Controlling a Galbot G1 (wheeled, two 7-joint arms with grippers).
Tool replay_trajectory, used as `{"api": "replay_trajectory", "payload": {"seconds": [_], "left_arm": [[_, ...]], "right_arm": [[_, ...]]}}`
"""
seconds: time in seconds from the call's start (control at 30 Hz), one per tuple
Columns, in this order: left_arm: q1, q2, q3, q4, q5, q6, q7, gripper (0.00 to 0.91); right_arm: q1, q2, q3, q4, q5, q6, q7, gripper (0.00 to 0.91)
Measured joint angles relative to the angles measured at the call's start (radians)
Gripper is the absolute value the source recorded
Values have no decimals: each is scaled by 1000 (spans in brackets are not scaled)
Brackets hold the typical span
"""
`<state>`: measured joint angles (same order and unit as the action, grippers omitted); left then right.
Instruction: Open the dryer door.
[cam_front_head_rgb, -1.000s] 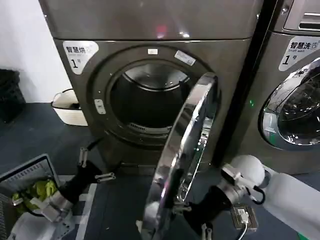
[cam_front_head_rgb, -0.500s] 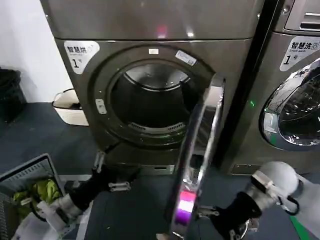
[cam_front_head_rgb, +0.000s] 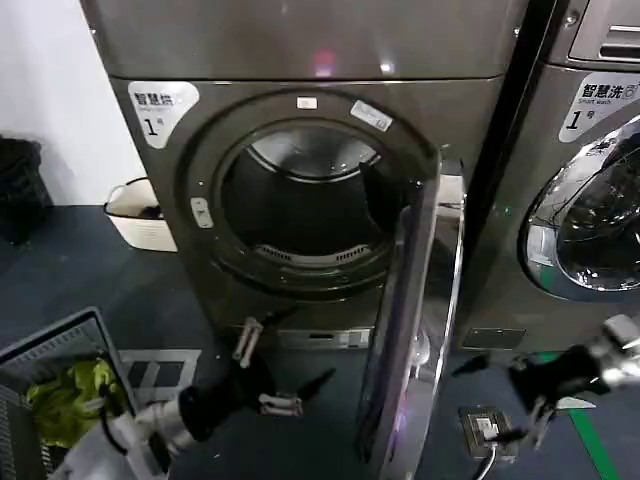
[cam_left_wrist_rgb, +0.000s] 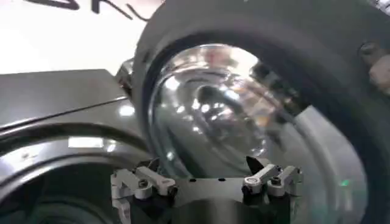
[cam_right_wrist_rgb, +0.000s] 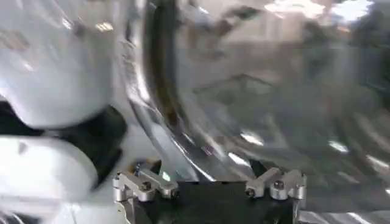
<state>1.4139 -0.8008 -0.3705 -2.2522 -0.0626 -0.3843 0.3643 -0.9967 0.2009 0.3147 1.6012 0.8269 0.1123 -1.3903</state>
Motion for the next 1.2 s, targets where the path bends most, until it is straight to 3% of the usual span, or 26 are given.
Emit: {"api": "replay_trajectory", "payload": {"seconds": [0.17,0.33,0.63,0.77,1.03,1.2], "left_arm": [[-49,32,82,0,-1,-2,1,907],[-122,39,169,4,-10,2,0,907],[-274,-2,341,48,-8,14,-9,907],[-352,-36,422,76,-9,27,-21,907],[-476,-112,545,133,-12,25,-23,907],[-531,-167,596,175,-20,25,-23,907]], "right_arm": [[11,-43,8,-186,-38,43,-6,907],[32,-57,15,-436,-109,131,3,907],[38,-29,66,-893,-38,278,221,907],[14,-12,115,-971,-36,341,382,907],[-33,11,243,-1129,-150,508,612,907],[-267,95,538,-1114,-135,561,668,907]]}}
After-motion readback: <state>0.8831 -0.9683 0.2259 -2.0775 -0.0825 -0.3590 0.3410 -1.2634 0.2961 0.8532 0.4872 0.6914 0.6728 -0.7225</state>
